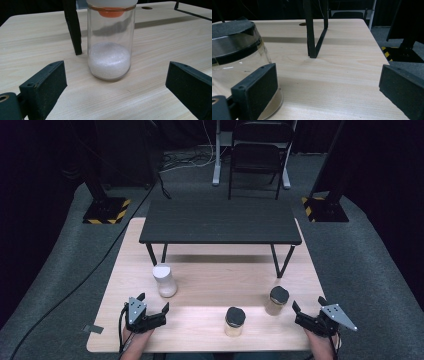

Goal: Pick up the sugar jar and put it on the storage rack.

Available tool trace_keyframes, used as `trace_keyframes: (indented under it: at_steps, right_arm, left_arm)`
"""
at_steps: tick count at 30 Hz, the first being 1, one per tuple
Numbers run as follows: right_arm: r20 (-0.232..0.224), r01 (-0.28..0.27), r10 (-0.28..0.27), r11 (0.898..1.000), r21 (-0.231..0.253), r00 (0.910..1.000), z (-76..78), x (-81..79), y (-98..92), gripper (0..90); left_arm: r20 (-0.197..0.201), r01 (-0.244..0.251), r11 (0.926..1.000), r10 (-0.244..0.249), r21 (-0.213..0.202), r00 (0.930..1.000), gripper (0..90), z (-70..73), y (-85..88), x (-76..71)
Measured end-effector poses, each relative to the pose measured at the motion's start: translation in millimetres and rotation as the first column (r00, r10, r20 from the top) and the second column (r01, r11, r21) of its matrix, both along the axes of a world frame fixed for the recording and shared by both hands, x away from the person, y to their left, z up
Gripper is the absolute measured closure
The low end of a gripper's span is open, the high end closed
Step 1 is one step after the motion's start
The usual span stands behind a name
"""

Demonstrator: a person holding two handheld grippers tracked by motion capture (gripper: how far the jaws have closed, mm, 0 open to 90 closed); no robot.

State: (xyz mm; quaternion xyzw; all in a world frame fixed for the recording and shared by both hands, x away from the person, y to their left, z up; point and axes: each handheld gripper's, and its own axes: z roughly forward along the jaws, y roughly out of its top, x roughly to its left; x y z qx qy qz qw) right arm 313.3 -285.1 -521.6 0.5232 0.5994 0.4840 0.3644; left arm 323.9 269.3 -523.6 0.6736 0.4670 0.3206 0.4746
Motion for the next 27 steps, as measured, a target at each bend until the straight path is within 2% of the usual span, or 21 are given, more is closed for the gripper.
trace_keyframes:
  at_steps: [7,12,18,27]
  right_arm:
    - [0.004,0.003,-0.003,1.0,0.003,1.0,-0.1,-0.3,-0.2,1.0]
    - [0.019,0.012,-0.011,1.0,-0.015,0.9998,-0.2,-1.5,1.6,1.1]
    - [0.023,0.009,-0.009,1.0,-0.005,0.9997,-0.2,-1.9,0.7,0.4]
    - [0.031,0.011,-0.011,1.0,-0.005,0.9994,-0.3,-2.4,0.7,0.3]
  left_arm:
    - [0.001,0.0,1.0,0.0,-0.003,1.0,3.0,0.0,0.4,-0.1]
    - [0.005,-0.001,1.0,0.001,0.009,1.0,2.7,0.0,-1.2,-0.2]
    - [-0.003,-0.007,0.9999,0.007,-0.015,1.0,2.7,0.0,1.4,0.8]
    - [-0.002,0.002,1.0,-0.002,0.007,1.0,2.2,0.1,-0.8,0.0]
